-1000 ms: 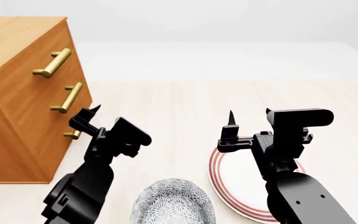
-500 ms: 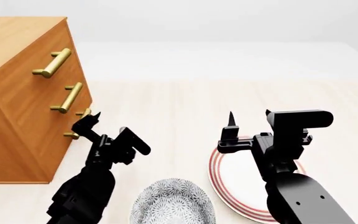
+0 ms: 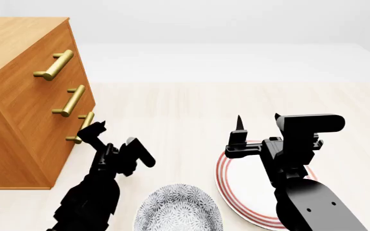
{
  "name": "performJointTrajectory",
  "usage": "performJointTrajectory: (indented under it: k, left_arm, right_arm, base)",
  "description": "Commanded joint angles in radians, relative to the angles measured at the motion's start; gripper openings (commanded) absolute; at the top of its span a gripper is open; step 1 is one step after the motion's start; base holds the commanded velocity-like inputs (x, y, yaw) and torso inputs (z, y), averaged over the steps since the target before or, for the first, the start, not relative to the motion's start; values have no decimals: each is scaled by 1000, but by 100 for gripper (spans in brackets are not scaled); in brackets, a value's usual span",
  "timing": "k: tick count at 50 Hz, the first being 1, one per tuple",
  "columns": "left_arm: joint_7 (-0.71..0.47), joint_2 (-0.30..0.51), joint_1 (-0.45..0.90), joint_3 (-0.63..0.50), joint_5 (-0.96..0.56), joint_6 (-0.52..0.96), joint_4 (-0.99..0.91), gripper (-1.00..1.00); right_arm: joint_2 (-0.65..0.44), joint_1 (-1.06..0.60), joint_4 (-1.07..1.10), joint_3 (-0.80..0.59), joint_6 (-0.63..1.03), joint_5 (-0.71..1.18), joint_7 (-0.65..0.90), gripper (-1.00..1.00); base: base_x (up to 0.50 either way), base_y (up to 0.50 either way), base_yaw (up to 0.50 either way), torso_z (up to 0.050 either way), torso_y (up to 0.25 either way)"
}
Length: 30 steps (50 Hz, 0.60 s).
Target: Open the bottom drawer of the cabinet.
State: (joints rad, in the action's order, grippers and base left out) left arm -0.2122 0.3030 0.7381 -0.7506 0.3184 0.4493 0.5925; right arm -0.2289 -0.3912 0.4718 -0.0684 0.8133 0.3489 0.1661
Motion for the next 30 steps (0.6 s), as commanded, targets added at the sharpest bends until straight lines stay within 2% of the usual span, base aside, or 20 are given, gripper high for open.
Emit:
performJointTrajectory:
  k: [1,30]
  left_arm:
    - [7,-6,11,-21,16,18,30,100]
    - [24,-24,56,-29,22,89,137,100]
  right_arm:
    - [-3,0,-2,-1,-4,6,3,100]
    - [-10,6,-9,-3,-20,21,10,100]
  base:
    - [0,0,0,0,0]
    - [0,0,0,0,0]
